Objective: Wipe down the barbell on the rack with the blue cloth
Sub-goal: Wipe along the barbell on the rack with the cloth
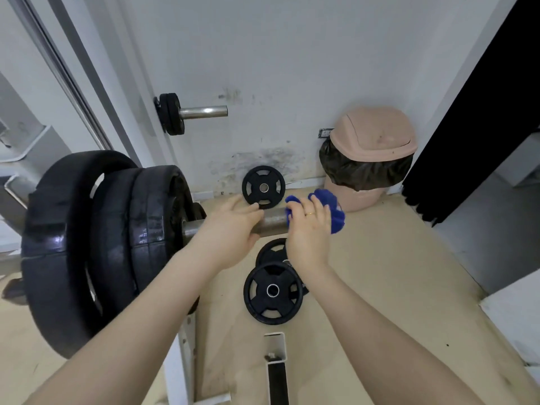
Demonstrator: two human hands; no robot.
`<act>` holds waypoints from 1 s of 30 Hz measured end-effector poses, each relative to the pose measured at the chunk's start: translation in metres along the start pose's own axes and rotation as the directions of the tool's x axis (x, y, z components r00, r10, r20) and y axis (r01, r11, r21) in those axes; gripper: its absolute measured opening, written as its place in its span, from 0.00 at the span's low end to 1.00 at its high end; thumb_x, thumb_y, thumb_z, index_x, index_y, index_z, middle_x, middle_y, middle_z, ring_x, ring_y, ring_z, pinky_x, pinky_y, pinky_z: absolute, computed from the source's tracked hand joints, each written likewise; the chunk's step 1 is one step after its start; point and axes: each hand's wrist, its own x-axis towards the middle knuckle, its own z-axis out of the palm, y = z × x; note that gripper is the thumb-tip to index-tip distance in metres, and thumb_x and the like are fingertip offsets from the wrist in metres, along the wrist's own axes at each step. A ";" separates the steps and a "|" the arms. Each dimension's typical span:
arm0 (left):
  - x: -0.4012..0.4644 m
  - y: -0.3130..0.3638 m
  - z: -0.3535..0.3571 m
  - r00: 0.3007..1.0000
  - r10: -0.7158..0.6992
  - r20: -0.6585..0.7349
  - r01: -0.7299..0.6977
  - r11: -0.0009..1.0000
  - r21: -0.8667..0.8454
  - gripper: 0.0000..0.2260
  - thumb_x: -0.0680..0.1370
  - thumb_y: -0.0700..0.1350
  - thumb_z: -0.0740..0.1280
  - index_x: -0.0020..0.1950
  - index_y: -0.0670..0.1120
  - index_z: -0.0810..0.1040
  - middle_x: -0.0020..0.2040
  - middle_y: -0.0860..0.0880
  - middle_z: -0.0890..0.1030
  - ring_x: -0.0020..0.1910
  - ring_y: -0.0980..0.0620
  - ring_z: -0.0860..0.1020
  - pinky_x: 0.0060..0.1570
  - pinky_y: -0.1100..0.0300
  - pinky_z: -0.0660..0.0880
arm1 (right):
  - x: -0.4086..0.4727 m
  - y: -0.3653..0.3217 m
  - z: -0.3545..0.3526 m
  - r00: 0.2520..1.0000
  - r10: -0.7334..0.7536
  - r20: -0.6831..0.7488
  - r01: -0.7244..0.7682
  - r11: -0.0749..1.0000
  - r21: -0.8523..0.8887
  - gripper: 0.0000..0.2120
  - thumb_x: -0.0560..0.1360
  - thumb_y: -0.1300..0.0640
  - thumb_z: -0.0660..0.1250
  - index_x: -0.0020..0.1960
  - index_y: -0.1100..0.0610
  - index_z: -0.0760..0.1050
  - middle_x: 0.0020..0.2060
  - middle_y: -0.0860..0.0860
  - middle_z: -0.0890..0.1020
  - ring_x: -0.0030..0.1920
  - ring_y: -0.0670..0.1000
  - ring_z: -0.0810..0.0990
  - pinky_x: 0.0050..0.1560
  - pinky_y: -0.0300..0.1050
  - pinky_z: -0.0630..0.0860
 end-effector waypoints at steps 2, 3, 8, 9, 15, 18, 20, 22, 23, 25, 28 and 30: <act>-0.008 -0.009 -0.023 0.992 -0.023 -0.124 0.026 0.999 0.025 0.20 0.80 0.45 0.58 0.71 0.52 0.64 0.73 0.55 0.64 0.75 0.47 0.53 0.72 0.50 0.58 | -0.017 -0.031 0.008 0.980 -0.198 0.017 0.198 0.979 0.040 0.21 0.66 0.68 0.70 0.58 0.59 0.77 0.58 0.56 0.80 0.63 0.60 0.75 0.67 0.57 0.65; -0.013 -0.013 -0.033 0.985 -0.022 -0.171 0.029 0.999 0.039 0.19 0.79 0.43 0.58 0.71 0.52 0.65 0.72 0.55 0.66 0.75 0.48 0.54 0.72 0.51 0.57 | -0.023 -0.041 0.011 0.947 -0.320 0.024 0.317 0.945 0.081 0.21 0.67 0.68 0.68 0.60 0.59 0.77 0.59 0.55 0.79 0.63 0.59 0.75 0.66 0.57 0.67; -0.043 -0.025 -0.053 0.959 0.035 -0.282 -0.024 0.999 0.042 0.16 0.77 0.37 0.61 0.65 0.45 0.73 0.67 0.48 0.74 0.71 0.44 0.64 0.69 0.54 0.59 | -0.008 -0.028 0.003 0.838 -0.532 0.120 0.499 0.837 0.222 0.23 0.71 0.60 0.72 0.65 0.58 0.74 0.63 0.56 0.77 0.66 0.56 0.74 0.65 0.54 0.71; -0.052 -0.029 -0.053 0.945 0.040 -0.323 -0.033 0.999 0.029 0.15 0.76 0.38 0.64 0.63 0.44 0.75 0.63 0.46 0.77 0.68 0.42 0.68 0.68 0.51 0.63 | 0.000 -0.019 -0.001 0.890 -0.432 0.145 0.393 0.888 0.238 0.23 0.72 0.58 0.71 0.66 0.58 0.73 0.63 0.56 0.77 0.66 0.56 0.73 0.66 0.55 0.70; -0.086 -0.046 -0.036 0.801 -0.166 -0.575 0.212 0.977 0.013 0.18 0.71 0.40 0.70 0.61 0.40 0.75 0.57 0.40 0.78 0.60 0.41 0.70 0.56 0.43 0.71 | -0.006 -0.078 0.003 0.974 -0.221 0.047 0.211 0.965 0.152 0.12 0.71 0.55 0.71 0.54 0.57 0.79 0.46 0.54 0.83 0.48 0.55 0.81 0.54 0.51 0.76; -0.092 -0.040 -0.029 0.748 -0.263 -0.610 0.334 0.943 0.003 0.20 0.71 0.45 0.66 0.62 0.42 0.74 0.55 0.41 0.77 0.56 0.44 0.64 0.48 0.46 0.72 | -0.030 -0.113 0.015 0.847 -0.528 0.064 0.477 0.808 0.345 0.13 0.70 0.57 0.69 0.54 0.57 0.79 0.49 0.54 0.83 0.50 0.54 0.81 0.55 0.48 0.75; -0.092 -0.042 -0.025 0.772 -0.280 -0.571 0.347 0.938 0.009 0.20 0.72 0.45 0.66 0.63 0.42 0.73 0.58 0.40 0.77 0.58 0.42 0.67 0.50 0.45 0.72 | -0.025 -0.098 0.022 0.775 -0.629 0.064 0.590 0.755 0.287 0.15 0.72 0.54 0.63 0.57 0.56 0.77 0.57 0.53 0.81 0.57 0.53 0.79 0.62 0.49 0.71; -0.091 -0.047 -0.020 0.799 -0.281 -0.531 0.334 0.943 0.004 0.20 0.72 0.44 0.68 0.63 0.40 0.73 0.61 0.39 0.76 0.60 0.39 0.73 0.52 0.45 0.73 | -0.015 -0.073 0.025 0.776 -0.630 0.037 0.621 0.773 0.127 0.19 0.71 0.54 0.65 0.61 0.55 0.74 0.62 0.53 0.78 0.64 0.52 0.75 0.68 0.50 0.65; -0.091 -0.048 -0.017 0.808 -0.275 -0.522 0.325 0.946 0.004 0.20 0.72 0.43 0.67 0.63 0.39 0.73 0.62 0.38 0.76 0.59 0.38 0.75 0.52 0.45 0.74 | -0.014 -0.067 0.024 0.823 -0.566 0.045 0.561 0.823 0.088 0.23 0.68 0.55 0.69 0.62 0.56 0.73 0.62 0.54 0.77 0.65 0.53 0.74 0.68 0.51 0.63; -0.090 -0.050 -0.013 0.811 -0.272 -0.518 0.325 0.946 0.012 0.19 0.73 0.44 0.65 0.62 0.38 0.74 0.61 0.37 0.77 0.57 0.38 0.76 0.51 0.46 0.75 | -0.021 -0.078 0.024 0.902 -0.427 0.058 0.424 0.903 0.065 0.26 0.64 0.57 0.73 0.61 0.57 0.73 0.60 0.55 0.78 0.64 0.55 0.75 0.69 0.53 0.62; -0.089 -0.050 -0.013 0.810 -0.288 -0.511 0.342 0.940 0.012 0.21 0.73 0.48 0.58 0.62 0.39 0.74 0.62 0.39 0.77 0.57 0.40 0.77 0.50 0.49 0.76 | -0.025 -0.103 0.027 0.891 -0.452 0.043 0.446 0.890 0.097 0.20 0.64 0.56 0.67 0.56 0.58 0.76 0.54 0.55 0.80 0.58 0.58 0.77 0.65 0.52 0.63; -0.088 -0.050 -0.012 0.808 -0.297 -0.509 0.347 0.938 0.005 0.22 0.73 0.48 0.56 0.62 0.40 0.74 0.62 0.40 0.77 0.57 0.41 0.76 0.50 0.49 0.75 | -0.004 -0.103 0.017 0.849 -0.515 0.114 0.500 0.855 0.137 0.16 0.65 0.55 0.64 0.52 0.58 0.75 0.46 0.55 0.81 0.47 0.59 0.79 0.52 0.51 0.69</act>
